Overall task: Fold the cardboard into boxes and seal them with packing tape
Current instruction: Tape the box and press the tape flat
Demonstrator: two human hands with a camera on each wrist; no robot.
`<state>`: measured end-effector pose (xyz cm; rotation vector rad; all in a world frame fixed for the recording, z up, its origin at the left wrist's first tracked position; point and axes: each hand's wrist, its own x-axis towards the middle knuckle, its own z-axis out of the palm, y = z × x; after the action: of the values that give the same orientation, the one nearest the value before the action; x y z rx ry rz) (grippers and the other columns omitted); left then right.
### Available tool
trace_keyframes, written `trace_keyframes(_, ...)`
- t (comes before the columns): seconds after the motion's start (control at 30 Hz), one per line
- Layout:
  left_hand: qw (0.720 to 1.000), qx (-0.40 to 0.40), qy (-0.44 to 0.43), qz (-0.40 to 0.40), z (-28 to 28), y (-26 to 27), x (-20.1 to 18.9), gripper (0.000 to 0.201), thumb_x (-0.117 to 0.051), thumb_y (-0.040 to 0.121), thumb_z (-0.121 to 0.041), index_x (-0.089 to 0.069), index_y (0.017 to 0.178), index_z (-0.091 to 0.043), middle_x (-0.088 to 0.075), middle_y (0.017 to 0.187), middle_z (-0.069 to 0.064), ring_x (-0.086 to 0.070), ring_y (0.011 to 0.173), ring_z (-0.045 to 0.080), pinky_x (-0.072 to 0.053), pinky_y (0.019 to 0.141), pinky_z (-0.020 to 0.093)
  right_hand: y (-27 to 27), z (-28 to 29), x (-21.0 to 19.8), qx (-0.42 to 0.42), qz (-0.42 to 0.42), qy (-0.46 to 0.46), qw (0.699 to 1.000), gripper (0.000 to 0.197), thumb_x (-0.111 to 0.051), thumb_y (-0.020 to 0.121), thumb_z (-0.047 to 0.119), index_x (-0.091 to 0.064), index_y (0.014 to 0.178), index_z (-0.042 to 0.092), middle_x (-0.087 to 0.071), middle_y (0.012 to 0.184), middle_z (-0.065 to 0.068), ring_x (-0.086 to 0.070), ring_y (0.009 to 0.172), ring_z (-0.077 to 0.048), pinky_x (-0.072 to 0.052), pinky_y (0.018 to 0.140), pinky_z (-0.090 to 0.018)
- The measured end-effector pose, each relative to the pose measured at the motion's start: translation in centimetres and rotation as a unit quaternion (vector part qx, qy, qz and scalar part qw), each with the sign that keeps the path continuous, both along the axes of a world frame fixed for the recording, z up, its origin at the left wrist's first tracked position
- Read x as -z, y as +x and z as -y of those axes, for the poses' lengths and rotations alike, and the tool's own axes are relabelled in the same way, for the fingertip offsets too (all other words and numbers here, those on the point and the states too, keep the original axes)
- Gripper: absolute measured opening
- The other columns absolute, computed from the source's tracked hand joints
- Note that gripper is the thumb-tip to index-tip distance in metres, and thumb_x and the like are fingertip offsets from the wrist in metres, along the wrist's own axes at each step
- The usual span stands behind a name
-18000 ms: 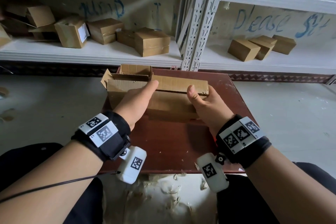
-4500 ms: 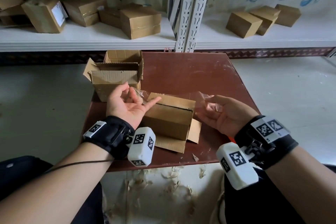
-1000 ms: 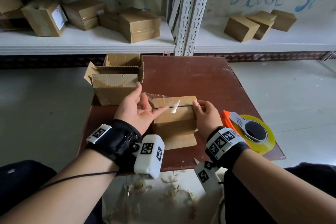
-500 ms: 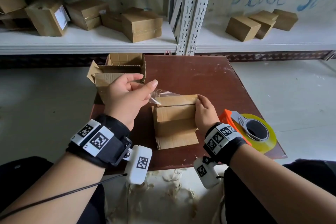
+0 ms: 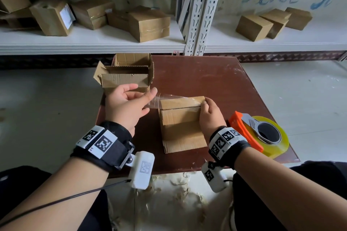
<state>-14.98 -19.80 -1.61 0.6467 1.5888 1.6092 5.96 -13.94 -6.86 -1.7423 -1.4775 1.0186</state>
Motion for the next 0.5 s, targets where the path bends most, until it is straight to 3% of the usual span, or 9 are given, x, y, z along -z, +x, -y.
trace_keyframes(0.1, 1.0, 0.006, -0.016, -0.012, 0.1, 0.0, 0.8, 0.055, -0.091, 0.073, -0.009, -0.066, 0.122, -0.012, -0.068, 0.092, 0.005, -0.073, 0.088, 0.018, -0.065, 0.073, 0.04, -0.1, 0.1, 0.1, -0.003, 0.017, 0.002, 1.0, 0.049, -0.028, 0.111, 0.038, -0.04, 0.156, 0.022, -0.052, 0.153, -0.003, -0.05, 0.137, -0.023, -0.039, 0.109, -0.034)
trace_keyframes(0.2, 0.999, -0.016, -0.029, 0.015, 0.0, -0.1, 1.5, 0.043, -0.086, 0.082, -0.011, -0.068, 0.121, -0.006, -0.069, 0.093, 0.006, -0.07, 0.082, 0.016, -0.066, 0.072, 0.039, -0.1, 0.1, 0.0, -0.005, 0.026, 0.002, 1.0, 0.05, -0.027, 0.111, 0.038, -0.039, 0.157, 0.022, -0.051, 0.154, -0.003, -0.049, 0.138, -0.023, -0.037, 0.104, -0.031)
trace_keyframes(0.5, 0.994, -0.041, -0.064, 0.075, 0.1, -0.9, 4.2, 0.029, -0.082, 0.087, -0.015, -0.069, 0.11, -0.004, -0.069, 0.091, 0.009, -0.066, 0.077, 0.015, -0.065, 0.069, 0.036, -0.3, 0.1, 0.1, -0.019, 0.04, 0.004, 0.999, 0.05, -0.026, 0.111, 0.038, -0.038, 0.157, 0.023, -0.05, 0.155, -0.003, -0.049, 0.139, -0.023, -0.039, 0.112, -0.036)
